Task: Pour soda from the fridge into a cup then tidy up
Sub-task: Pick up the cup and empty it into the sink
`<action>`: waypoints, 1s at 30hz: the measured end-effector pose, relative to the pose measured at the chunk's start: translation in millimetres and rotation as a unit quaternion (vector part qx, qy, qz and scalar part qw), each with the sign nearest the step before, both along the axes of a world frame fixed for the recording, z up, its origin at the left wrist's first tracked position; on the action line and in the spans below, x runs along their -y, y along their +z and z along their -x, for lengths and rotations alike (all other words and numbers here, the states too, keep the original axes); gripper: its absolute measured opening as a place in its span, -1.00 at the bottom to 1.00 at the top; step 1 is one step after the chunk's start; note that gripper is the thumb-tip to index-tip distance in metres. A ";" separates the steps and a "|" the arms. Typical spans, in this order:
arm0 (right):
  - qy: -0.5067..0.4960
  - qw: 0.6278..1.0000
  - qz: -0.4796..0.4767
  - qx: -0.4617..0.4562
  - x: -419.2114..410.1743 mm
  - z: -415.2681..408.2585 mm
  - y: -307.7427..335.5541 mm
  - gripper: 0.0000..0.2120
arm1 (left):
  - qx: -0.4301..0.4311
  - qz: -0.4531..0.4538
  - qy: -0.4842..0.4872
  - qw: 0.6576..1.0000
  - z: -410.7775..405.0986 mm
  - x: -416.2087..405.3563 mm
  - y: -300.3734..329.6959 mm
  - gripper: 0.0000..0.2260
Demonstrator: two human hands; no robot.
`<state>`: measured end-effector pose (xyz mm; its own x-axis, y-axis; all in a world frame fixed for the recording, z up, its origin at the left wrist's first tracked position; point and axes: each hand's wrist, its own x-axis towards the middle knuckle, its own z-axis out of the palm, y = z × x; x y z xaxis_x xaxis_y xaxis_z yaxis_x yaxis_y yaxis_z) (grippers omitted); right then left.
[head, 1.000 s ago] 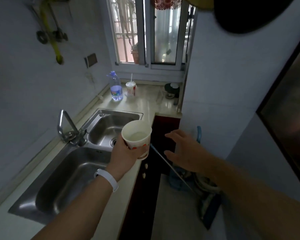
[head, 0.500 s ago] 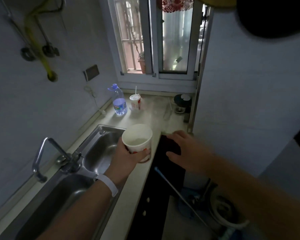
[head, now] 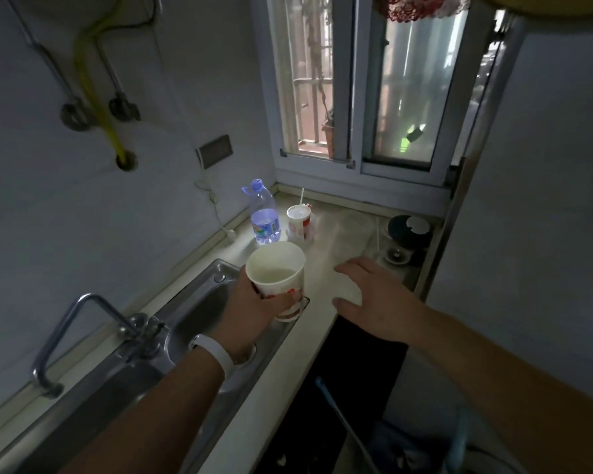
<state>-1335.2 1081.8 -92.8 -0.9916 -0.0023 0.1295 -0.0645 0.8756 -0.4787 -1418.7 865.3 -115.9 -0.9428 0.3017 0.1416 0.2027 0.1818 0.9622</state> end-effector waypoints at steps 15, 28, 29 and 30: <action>0.010 0.998 -0.025 0.065 -24.0 173.8 -42.8 -0.43 | 0.071 0.017 0.039 0.997 175.4 -14.7 -73.9 -0.15; -0.013 0.991 -0.015 0.132 -29.2 287.0 -103.8 -0.40 | 0.108 0.027 0.054 0.992 287.7 -50.2 -145.1 -0.30; -0.012 0.991 -0.012 0.136 -30.0 290.6 -107.0 -0.40 | 0.110 0.029 0.055 0.992 291.6 -52.3 -147.6 -0.30; -0.011 0.990 -0.010 0.140 -31.0 293.9 -110.2 -0.40 | 0.112 0.035 0.059 0.991 295.5 -53.7 -149.8 -0.29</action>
